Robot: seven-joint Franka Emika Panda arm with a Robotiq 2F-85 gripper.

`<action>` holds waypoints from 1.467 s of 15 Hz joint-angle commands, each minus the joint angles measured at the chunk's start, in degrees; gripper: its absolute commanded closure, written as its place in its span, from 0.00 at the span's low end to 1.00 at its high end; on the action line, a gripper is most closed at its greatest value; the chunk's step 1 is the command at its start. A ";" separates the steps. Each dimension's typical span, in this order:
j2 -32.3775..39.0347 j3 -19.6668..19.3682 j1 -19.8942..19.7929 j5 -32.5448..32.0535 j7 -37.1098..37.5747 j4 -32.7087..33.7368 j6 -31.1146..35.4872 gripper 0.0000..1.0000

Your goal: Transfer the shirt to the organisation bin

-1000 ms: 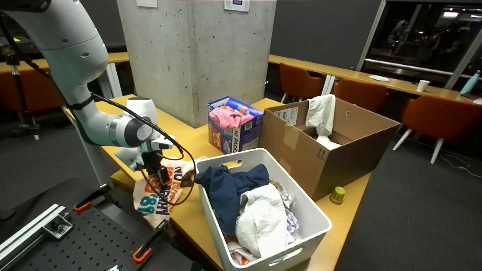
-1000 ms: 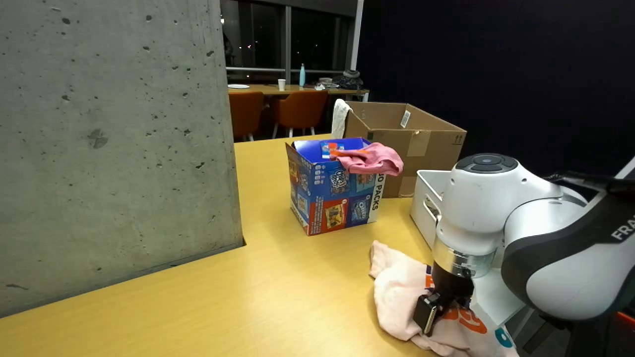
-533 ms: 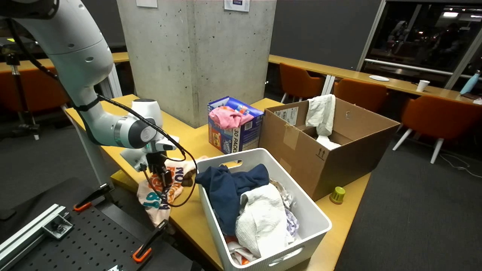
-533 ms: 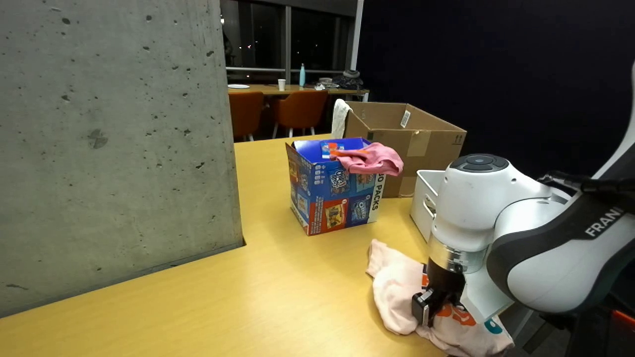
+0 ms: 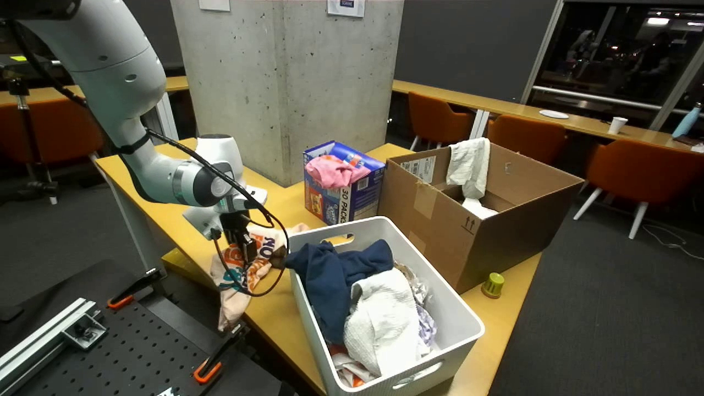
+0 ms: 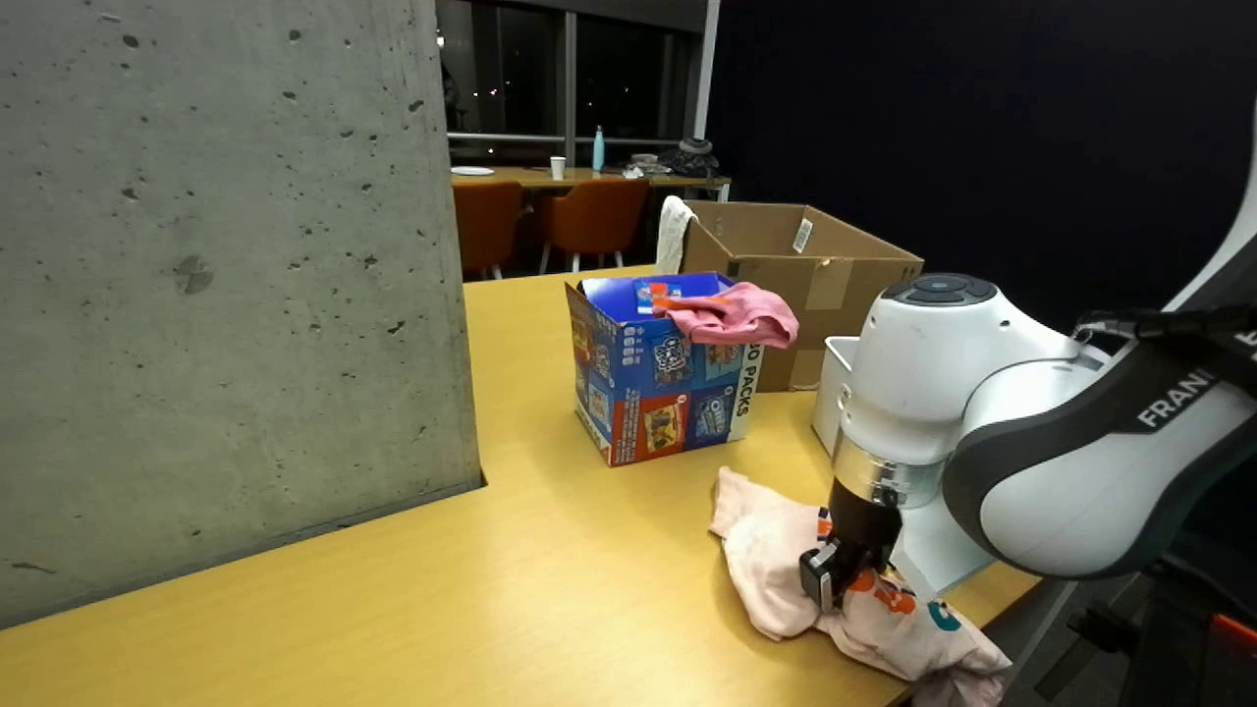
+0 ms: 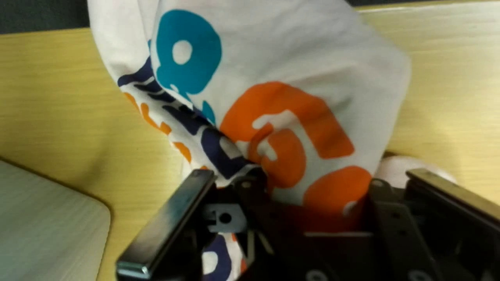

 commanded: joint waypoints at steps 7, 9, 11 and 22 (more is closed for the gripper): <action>-17.49 -6.18 -0.43 -4.90 -2.78 3.41 -15.34 0.94; -21.80 -6.85 -2.00 -7.74 -2.79 4.43 -18.40 0.94; -25.98 -6.80 -4.64 -10.03 -3.68 5.22 -21.51 0.94; -36.30 -6.91 -20.81 -12.10 -7.54 -6.67 -20.99 0.94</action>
